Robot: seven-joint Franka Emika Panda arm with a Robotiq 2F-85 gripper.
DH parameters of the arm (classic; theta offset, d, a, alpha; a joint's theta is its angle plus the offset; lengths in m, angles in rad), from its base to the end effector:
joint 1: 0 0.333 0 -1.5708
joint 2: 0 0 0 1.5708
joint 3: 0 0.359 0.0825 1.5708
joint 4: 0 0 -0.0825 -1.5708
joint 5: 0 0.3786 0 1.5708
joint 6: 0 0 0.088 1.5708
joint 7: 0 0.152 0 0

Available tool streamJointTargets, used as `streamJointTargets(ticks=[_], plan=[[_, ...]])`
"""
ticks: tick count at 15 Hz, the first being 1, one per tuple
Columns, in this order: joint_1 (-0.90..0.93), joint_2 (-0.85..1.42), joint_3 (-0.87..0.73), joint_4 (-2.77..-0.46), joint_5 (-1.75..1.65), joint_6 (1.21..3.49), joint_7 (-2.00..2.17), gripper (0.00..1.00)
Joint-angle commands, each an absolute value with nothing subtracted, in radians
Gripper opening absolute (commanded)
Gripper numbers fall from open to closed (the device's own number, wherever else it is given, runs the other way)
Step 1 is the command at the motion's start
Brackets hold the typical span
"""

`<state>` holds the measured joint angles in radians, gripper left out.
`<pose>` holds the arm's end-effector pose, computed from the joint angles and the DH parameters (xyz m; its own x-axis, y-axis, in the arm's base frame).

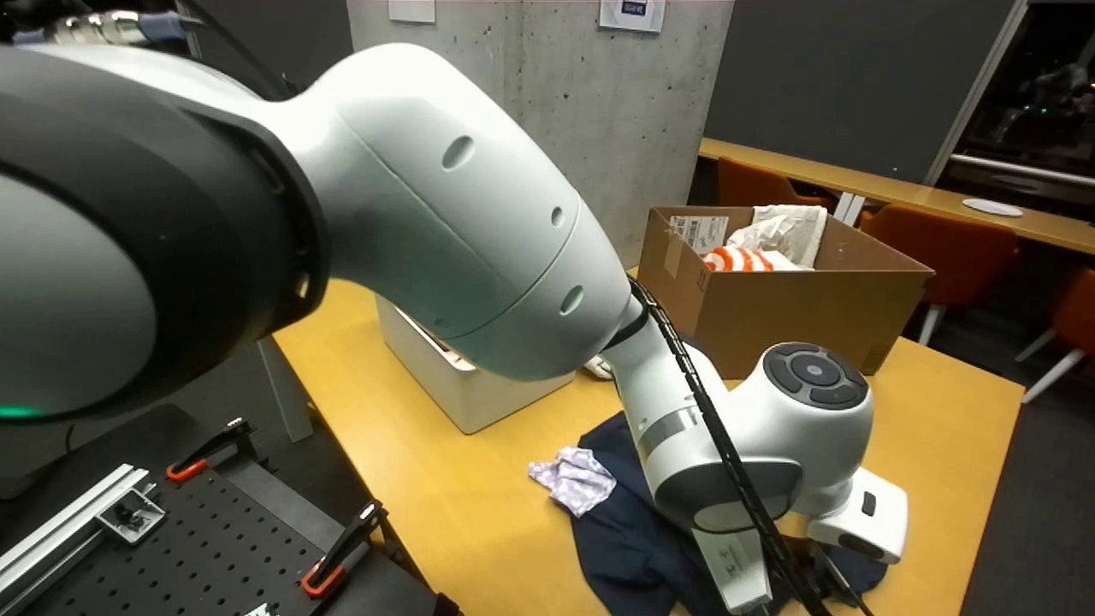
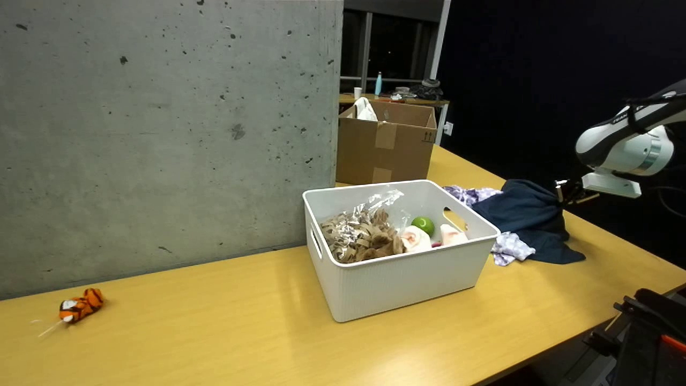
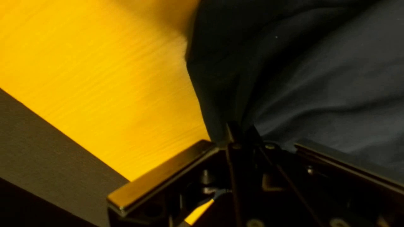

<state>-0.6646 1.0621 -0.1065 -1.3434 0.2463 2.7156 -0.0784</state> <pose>0.5855 -0.5450 0.0957 0.6339 -0.7072 0.3131 -0.7328 -0.6786 -0.0490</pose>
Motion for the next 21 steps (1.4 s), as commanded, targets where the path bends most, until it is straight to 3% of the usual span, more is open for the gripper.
streamJointTargets(ticks=[1, 2, 3, 12, 14, 21], plan=[[-0.696, 1.080, -0.102, -1.340, 0.246, 2.736, -0.070, 0.01], [-0.703, 1.083, -0.098, -1.340, 0.247, 2.735, -0.071, 0.31], [-0.709, 1.085, -0.093, -1.341, 0.248, 2.735, -0.072, 0.32], [-0.697, 0.969, -0.080, -1.411, 0.259, 2.773, -0.088, 0.96], [-0.692, 0.953, -0.071, -1.409, 0.259, 2.771, -0.086, 1.00], [-0.679, 1.011, -0.026, -1.327, 0.258, 2.750, -0.075, 1.00]])
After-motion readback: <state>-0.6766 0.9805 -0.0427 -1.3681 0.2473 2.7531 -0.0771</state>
